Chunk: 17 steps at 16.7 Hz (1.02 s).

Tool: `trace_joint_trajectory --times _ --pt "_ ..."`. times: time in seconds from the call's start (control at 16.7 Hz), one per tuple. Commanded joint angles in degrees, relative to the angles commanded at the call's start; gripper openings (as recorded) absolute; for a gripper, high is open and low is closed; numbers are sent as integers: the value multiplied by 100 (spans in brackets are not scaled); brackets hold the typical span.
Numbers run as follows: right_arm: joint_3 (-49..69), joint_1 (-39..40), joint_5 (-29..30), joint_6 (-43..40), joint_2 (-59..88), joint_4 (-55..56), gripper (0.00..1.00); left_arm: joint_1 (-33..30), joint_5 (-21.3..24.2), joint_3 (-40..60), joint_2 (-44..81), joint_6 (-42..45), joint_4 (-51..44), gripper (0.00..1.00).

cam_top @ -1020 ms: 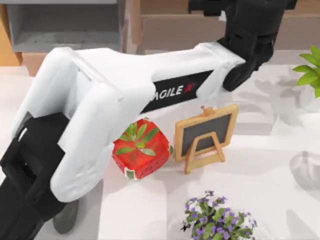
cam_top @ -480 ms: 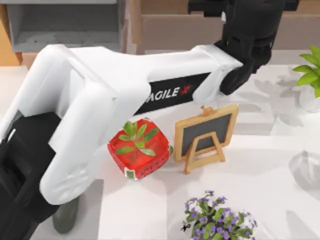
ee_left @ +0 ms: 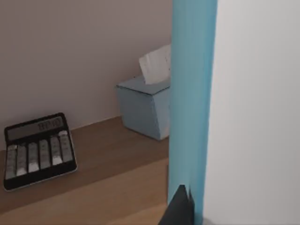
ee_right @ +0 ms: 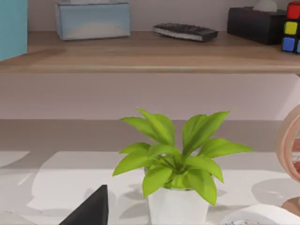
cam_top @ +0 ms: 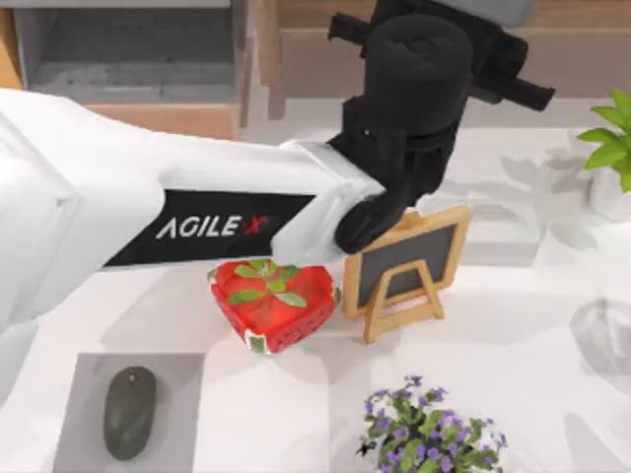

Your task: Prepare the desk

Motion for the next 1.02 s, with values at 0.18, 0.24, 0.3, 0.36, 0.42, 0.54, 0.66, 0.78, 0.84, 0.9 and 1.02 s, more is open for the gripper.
trace_joint_trajectory --times 0.18,0.24,0.3,0.36,0.42,0.54,0.66,0.78,0.84,0.9,1.02 --pt "0 0 0 0 0 0 100 368 643 -1585 -1156 1098 267 0" --pt "0 0 0 0 0 0 100 524 830 -2091 -1528 1521 328 0" --pt "0 0 0 0 0 0 100 697 998 -2560 -1865 1971 374 0" --pt "0 0 0 0 0 0 100 887 1146 -2987 -2164 2441 410 0" --pt "0 0 0 0 0 0 100 1094 1276 -3364 -2417 2929 438 0" --pt "0 0 0 0 0 0 100 1561 1476 -3953 -2758 3942 474 0" --pt "0 0 0 0 0 0 100 2067 1603 -4330 -2860 4963 480 0" --pt "0 0 0 0 0 0 100 2539 1674 -4480 -2727 5903 466 0" --pt "0 0 0 0 0 0 100 2753 1693 -4459 -2593 6310 468 0" --pt "0 0 0 0 0 0 100 2950 1704 -4380 -2439 6668 481 0" --pt "0 0 0 0 0 0 100 3270 1719 -4073 -2082 7223 515 0"
